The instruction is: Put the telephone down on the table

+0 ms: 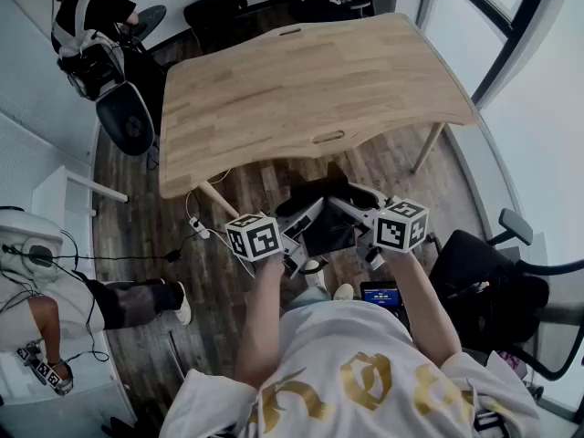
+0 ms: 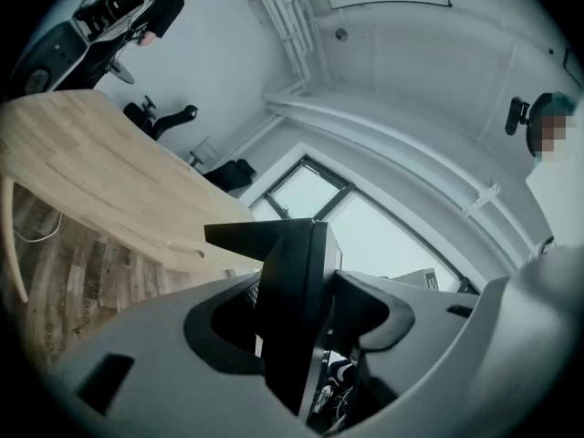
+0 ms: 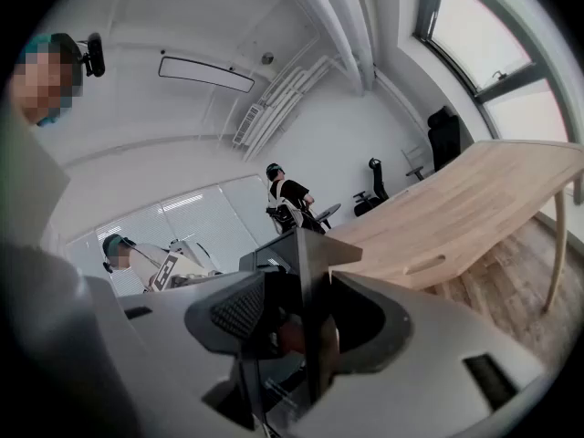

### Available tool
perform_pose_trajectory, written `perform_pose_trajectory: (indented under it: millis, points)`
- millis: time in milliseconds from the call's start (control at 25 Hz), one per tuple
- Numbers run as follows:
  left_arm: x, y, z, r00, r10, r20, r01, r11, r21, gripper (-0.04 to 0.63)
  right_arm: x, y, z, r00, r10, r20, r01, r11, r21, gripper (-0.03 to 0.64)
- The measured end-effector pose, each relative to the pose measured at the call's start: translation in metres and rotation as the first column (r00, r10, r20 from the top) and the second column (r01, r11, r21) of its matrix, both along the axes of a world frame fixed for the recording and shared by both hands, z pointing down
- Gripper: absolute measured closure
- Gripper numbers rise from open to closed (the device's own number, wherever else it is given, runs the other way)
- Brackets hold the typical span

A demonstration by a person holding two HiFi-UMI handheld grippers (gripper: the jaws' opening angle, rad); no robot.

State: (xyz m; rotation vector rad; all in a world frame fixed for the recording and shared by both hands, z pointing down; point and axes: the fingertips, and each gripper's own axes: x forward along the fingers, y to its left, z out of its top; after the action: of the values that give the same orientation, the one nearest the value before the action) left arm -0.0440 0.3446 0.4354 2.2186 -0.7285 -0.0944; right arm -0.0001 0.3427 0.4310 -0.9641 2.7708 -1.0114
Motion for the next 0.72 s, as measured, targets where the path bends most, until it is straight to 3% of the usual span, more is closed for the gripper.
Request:
perform_pose_trajectory:
  millis: [720]
  points:
    - [0.006, 0.011, -0.008, 1.000, 0.002, 0.024, -0.002, 1.000, 0.010, 0.360, 0.005, 0.010, -0.007, 1.000, -0.012, 0.028, 0.012, 1.000, 0.003, 0.405]
